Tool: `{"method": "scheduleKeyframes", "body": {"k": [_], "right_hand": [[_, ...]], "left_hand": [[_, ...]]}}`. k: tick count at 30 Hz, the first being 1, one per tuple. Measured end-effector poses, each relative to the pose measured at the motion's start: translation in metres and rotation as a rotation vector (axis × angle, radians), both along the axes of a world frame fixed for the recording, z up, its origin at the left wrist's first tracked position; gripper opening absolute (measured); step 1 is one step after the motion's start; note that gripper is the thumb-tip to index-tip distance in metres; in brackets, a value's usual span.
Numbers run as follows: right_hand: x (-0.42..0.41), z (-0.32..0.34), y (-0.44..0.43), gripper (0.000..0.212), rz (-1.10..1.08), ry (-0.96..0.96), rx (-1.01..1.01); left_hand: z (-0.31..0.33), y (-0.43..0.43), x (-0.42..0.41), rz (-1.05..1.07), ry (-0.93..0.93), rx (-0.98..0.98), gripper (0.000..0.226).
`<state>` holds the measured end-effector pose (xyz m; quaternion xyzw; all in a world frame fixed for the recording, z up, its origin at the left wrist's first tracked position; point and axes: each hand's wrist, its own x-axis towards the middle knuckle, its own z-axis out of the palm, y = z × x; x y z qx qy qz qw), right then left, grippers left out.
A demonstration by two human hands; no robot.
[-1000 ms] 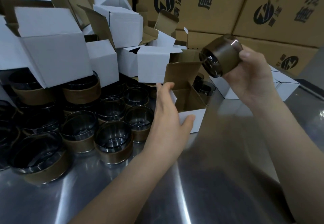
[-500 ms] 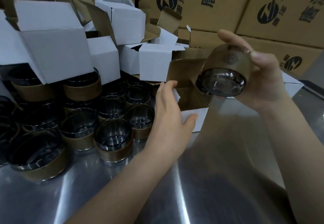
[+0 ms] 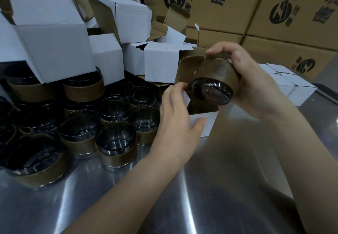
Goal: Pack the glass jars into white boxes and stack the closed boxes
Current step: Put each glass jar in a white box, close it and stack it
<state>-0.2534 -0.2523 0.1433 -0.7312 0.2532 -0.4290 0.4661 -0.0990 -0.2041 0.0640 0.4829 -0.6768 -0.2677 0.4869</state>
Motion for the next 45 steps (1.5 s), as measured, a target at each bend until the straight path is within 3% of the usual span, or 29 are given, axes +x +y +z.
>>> {"method": "scheduleKeyframes", "body": {"k": [13,18,22,29,38,45], "right_hand": [[0.009,-0.006,0.001,0.052,-0.136,-0.022,-0.085],[0.005,-0.003,0.000,0.049,-0.234,0.103,-0.097],[0.004,0.005,0.005,0.045,-0.253,0.266,-0.267],[-0.007,0.011,0.008,0.043,-0.243,0.370,-0.257],[-0.009,0.023,0.015,0.046,-0.236,0.511,-0.231],[-0.006,0.026,0.017,0.052,-0.335,0.734,-0.287]], "left_hand": [[0.002,-0.001,0.000,0.020,0.104,-0.018,0.074],[0.004,0.000,0.001,-0.003,0.118,-0.003,0.071],[0.008,0.003,-0.001,0.012,0.143,-0.024,0.053],[0.012,0.003,-0.003,0.046,0.173,-0.025,0.021],[0.010,0.002,-0.005,0.075,0.219,-0.030,0.017],[0.012,0.002,-0.006,0.095,0.207,-0.036,0.017]]}}
